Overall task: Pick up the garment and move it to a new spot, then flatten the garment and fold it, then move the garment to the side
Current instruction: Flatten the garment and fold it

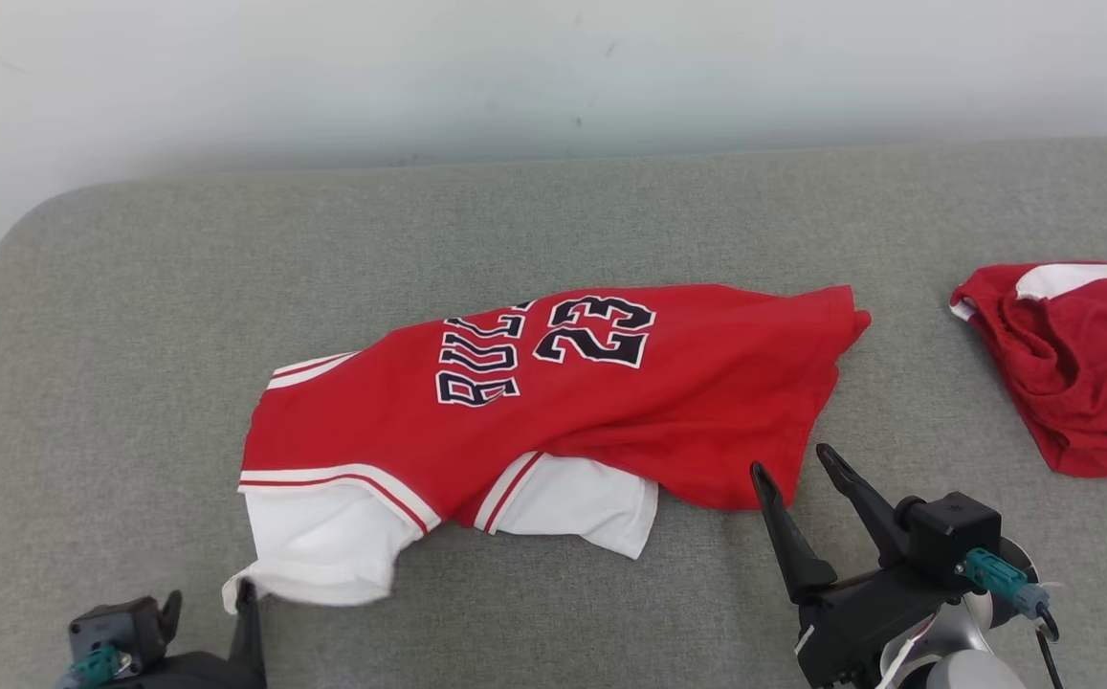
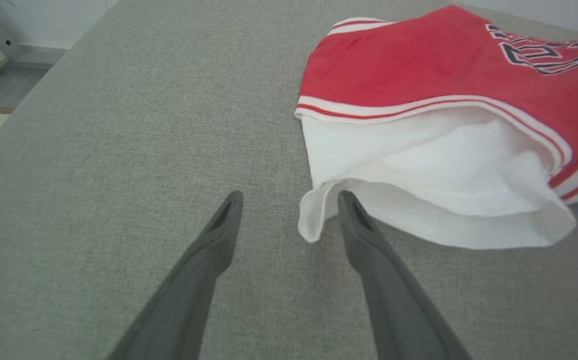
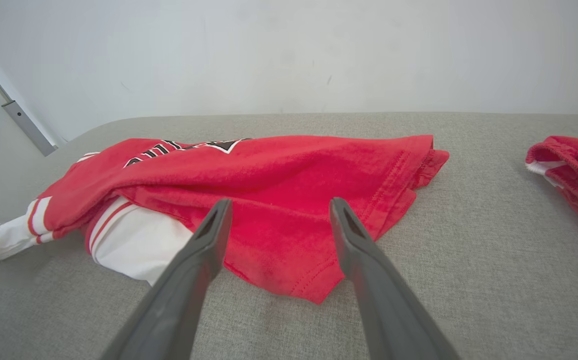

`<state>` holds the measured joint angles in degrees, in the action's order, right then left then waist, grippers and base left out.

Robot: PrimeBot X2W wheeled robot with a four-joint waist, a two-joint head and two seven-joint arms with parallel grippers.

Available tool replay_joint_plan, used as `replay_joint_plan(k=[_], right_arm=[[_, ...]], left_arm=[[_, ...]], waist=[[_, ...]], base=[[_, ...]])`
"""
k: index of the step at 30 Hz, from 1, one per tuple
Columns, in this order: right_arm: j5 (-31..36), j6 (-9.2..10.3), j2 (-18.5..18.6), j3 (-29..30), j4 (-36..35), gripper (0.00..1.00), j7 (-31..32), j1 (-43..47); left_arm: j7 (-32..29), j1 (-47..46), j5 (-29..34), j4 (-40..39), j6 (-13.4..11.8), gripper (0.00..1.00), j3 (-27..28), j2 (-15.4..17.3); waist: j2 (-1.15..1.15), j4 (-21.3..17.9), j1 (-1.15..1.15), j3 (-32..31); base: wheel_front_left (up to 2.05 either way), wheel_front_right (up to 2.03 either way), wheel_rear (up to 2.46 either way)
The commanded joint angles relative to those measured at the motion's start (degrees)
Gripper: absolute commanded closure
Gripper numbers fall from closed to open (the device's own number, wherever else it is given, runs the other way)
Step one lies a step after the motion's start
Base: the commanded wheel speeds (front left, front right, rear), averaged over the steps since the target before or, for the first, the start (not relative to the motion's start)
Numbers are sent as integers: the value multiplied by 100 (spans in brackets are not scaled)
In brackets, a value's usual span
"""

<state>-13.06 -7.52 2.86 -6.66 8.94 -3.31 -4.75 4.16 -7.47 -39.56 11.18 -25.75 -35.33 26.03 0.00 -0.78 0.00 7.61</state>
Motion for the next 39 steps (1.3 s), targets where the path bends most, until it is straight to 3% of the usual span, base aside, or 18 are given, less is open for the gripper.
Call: replay_joint_plan(k=[1, 11, 15, 21, 26, 31, 32, 34, 39], right_arm=[[32, 4, 8, 22, -23, 0, 17, -20], [64, 4, 9, 90, -90, 0, 78, 76], [68, 4, 8, 141, -97, 0, 103, 109], [52, 4, 7, 241, -68, 0, 186, 163], [389, 4, 9, 314, 77, 0, 498, 182], [894, 4, 53, 379, 228, 0, 708, 153], [1126, 4, 61, 432, 308, 0, 766, 128], [1331, 4, 65, 501, 409, 0, 806, 93], [1684, 4, 47, 692, 694, 0, 875, 8]], left_arm=[[49, 75, -37, 24, -44, 0, 64, 7], [270, 367, -350, -249, -493, 0, 634, 105], [662, 489, -580, -614, -513, 0, 1045, -49], [1077, 616, -1208, -1139, 254, 0, 1937, -810], [1106, 706, -1113, -1292, 1008, 0, 2459, -1390], [1108, 708, -833, -1228, 1507, 0, 2602, -1642], [1108, 697, -712, -1167, 1775, 0, 2606, -1723], [1107, 660, -589, -1117, 2009, 0, 2553, -1771], [1105, 577, -410, -997, 2396, 0, 2419, -1805]], waist=[[0, 24, 0, -20], [0, 177, 0, -69], [0, 244, 0, -109], [0, 340, 0, -176], [0, 392, 0, -219], [0, 438, 0, -228], [0, 471, 0, -231], [0, 517, 0, -232], [0, 636, 0, -234]], base=[[0, 0, 0], [0, 0, 0], [0, 0, 0], [0, 0, 0], [0, 0, 0], [0, 0, 0], [0, 0, 0], [0, 0, 0], [0, 0, 0]])
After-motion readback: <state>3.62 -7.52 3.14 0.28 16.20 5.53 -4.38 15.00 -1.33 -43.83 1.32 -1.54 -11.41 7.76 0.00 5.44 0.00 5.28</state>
